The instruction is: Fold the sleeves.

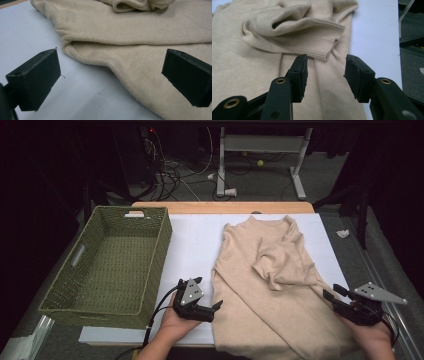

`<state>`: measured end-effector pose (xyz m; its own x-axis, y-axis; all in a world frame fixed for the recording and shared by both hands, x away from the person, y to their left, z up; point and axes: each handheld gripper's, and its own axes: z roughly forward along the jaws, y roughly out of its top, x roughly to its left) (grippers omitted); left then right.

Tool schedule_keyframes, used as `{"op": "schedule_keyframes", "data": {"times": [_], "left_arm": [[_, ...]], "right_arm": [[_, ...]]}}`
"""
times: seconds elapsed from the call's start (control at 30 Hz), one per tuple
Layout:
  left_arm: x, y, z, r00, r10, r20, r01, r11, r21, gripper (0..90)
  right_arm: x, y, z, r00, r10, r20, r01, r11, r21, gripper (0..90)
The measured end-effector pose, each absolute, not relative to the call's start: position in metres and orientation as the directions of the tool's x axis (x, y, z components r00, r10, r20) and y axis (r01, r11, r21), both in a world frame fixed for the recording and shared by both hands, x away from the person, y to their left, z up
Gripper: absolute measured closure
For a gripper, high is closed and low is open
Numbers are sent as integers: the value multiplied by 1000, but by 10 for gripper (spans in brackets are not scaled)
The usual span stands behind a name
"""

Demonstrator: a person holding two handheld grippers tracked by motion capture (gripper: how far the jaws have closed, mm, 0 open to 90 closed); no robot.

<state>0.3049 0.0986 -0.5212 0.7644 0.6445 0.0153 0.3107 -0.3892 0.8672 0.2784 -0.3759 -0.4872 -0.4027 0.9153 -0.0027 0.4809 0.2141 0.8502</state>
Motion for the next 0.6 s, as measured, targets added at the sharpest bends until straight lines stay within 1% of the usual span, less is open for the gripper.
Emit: {"op": "schedule_keyframes", "data": {"times": [0.1, 0.2, 0.3, 0.37, 0.5, 0.6], "left_arm": [[305, 99, -521, 765, 644, 11, 313, -388, 867, 6], [305, 99, -521, 766, 643, 11, 313, -388, 867, 6], [306, 99, -521, 767, 642, 10, 315, -389, 866, 6], [306, 99, -521, 767, 642, 7, 315, -387, 866, 6], [306, 99, -521, 768, 640, 5, 316, -386, 867, 6], [306, 99, -521, 768, 640, 7, 315, -387, 867, 6]], "right_arm": [[277, -373, -490, -404, 915, 0, 487, 215, 846, 525], [283, -363, -490, -426, 905, 6, 483, 222, 847, 511], [295, -347, -486, -448, 894, 5, 477, 234, 847, 473], [305, -339, -483, -463, 886, 30, 480, 222, 849, 435], [325, -324, -486, -471, 881, 48, 480, 210, 852, 406], [333, -314, -490, -481, 876, 34, 488, 235, 841, 383]]}}
